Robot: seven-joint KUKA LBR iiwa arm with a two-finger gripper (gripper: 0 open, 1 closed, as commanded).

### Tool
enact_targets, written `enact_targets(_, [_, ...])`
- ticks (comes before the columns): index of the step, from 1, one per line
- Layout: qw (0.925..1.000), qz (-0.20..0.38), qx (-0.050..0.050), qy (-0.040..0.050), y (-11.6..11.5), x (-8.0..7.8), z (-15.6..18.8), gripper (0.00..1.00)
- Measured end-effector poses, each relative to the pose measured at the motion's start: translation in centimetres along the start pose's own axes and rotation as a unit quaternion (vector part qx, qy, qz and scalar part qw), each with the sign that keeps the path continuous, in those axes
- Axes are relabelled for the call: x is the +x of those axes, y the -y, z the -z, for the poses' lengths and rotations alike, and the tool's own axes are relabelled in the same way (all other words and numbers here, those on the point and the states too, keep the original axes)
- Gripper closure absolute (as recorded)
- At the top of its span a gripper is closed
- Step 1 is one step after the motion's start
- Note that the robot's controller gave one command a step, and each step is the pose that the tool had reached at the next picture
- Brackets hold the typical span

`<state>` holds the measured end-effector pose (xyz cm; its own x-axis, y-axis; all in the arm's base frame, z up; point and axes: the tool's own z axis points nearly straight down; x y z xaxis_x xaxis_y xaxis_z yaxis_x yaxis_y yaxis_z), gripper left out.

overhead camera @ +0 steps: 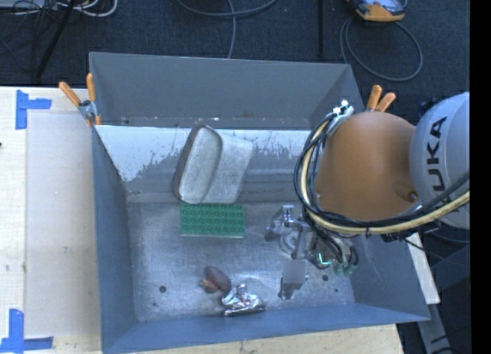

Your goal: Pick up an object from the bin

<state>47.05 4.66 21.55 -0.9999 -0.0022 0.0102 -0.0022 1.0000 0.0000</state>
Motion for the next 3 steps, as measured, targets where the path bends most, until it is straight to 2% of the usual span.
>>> enact_targets(1, [0.9905, 0.137, 0.001, 0.0079, -3.4, -1.9, -14.4, 0.0])
enact_targets(2, [0.9908, 0.135, 0.0, 0.0059, -3.4, -1.8, -14.3, 1.0])
enact_targets(3, [0.9741, 0.226, 0.002, 0.0081, -2.0, -0.8, 0.4, 1.0])
